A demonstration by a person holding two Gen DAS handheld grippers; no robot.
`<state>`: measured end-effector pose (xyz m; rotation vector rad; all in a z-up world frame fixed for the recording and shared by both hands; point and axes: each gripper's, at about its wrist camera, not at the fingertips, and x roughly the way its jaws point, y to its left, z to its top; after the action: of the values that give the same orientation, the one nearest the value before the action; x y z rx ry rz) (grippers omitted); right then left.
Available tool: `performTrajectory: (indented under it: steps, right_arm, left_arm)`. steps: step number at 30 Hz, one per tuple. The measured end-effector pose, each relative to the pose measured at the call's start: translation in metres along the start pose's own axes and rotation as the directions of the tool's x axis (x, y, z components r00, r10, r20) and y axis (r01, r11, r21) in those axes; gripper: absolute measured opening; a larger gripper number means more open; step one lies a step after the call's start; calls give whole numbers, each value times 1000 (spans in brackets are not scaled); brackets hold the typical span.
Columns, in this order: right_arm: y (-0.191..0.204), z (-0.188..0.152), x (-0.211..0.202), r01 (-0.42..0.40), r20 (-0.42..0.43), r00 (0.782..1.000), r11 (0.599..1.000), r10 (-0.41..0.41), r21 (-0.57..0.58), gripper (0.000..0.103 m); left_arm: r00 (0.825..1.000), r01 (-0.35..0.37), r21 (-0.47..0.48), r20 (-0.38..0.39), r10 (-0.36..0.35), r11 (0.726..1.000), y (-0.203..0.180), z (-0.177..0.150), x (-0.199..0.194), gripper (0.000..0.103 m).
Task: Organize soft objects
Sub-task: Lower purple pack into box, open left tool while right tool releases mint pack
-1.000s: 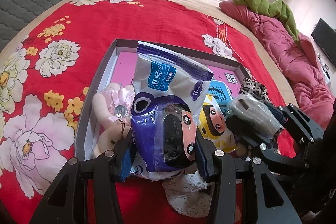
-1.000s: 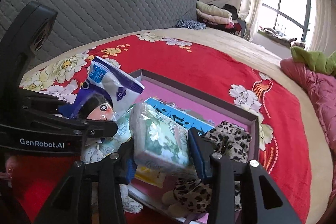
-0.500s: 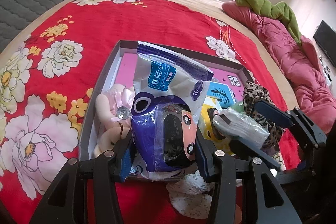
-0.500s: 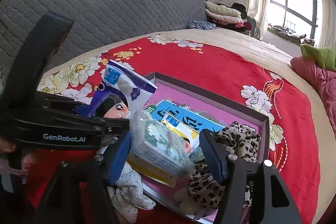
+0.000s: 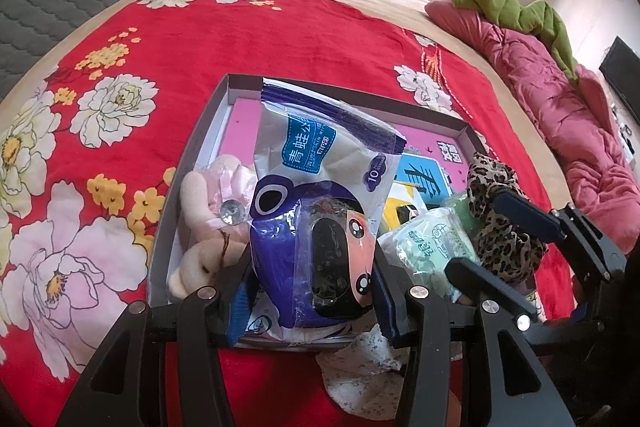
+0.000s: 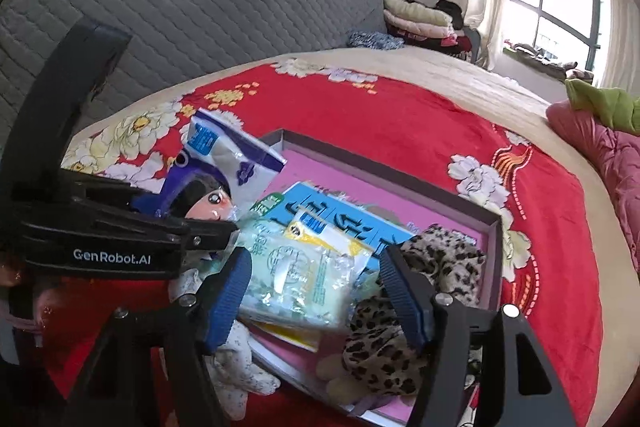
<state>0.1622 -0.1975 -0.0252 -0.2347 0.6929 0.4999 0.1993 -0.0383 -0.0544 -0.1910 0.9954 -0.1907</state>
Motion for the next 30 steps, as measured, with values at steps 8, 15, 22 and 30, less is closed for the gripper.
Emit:
performTrajectory:
  steps: [8,15,22,30]
  right_arm:
    - [-13,6,-12,-8,55,998,998,5,63,66]
    - [-21,9,-17,-22,78,997,994,14,104,66]
    - [-24,10,-22,-18,94,996,993,7,113,66]
    - [-32,11,-29,-3,114,993,990,-13,141,66]
  left_arm:
    - [1000,1,-8,-15,-1,1000,0,6,5,54]
    - [1000,-8,-7,-17,8,1000,-2,10,7,61]
    - [1000,-21,4,1,21,1000,-3,12,1,67]
    - [1000,-22,-13,22,22,1000,0,14,-12,71]
